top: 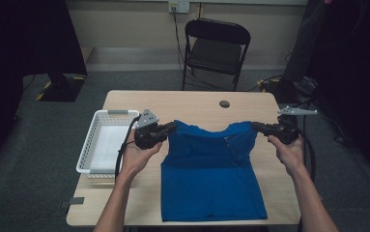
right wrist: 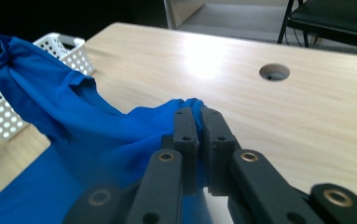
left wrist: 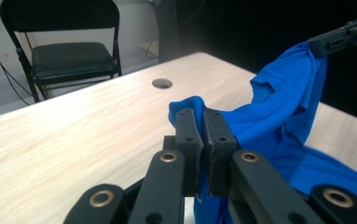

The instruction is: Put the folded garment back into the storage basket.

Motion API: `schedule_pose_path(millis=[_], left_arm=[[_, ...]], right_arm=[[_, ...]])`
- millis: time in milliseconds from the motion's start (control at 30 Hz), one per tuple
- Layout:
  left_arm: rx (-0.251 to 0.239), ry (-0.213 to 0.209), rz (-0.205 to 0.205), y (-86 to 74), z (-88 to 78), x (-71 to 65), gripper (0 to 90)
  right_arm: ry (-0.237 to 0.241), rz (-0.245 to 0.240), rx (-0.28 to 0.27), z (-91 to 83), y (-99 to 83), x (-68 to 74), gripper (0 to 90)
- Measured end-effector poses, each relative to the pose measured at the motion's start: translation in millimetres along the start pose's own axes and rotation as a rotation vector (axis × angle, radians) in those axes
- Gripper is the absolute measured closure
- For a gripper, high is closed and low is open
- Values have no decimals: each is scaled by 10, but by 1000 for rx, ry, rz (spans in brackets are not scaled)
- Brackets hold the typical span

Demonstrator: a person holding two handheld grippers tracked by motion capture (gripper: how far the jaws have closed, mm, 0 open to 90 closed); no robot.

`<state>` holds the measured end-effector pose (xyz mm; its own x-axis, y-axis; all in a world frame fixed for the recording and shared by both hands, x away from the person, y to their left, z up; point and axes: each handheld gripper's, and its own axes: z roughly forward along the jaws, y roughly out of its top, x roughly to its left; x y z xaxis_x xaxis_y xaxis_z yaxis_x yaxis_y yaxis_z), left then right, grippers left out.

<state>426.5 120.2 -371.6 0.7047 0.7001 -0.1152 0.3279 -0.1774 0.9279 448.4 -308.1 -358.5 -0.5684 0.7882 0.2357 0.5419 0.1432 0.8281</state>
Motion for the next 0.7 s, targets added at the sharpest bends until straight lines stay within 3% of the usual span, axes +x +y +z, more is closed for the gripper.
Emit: schedule_pose_path(millis=[200,367,700], left_arm=[[36,-13,29,-144,-24,-107,864],[84,-26,57,-317,-48,-204,864],[119,-58,36,-602,-112,-331,863]], right_arm=[[23,5,7,20,-187,35,853],[25,10,-20,-4,-346,74,854],[35,-26,25,-8,-606,160,853]])
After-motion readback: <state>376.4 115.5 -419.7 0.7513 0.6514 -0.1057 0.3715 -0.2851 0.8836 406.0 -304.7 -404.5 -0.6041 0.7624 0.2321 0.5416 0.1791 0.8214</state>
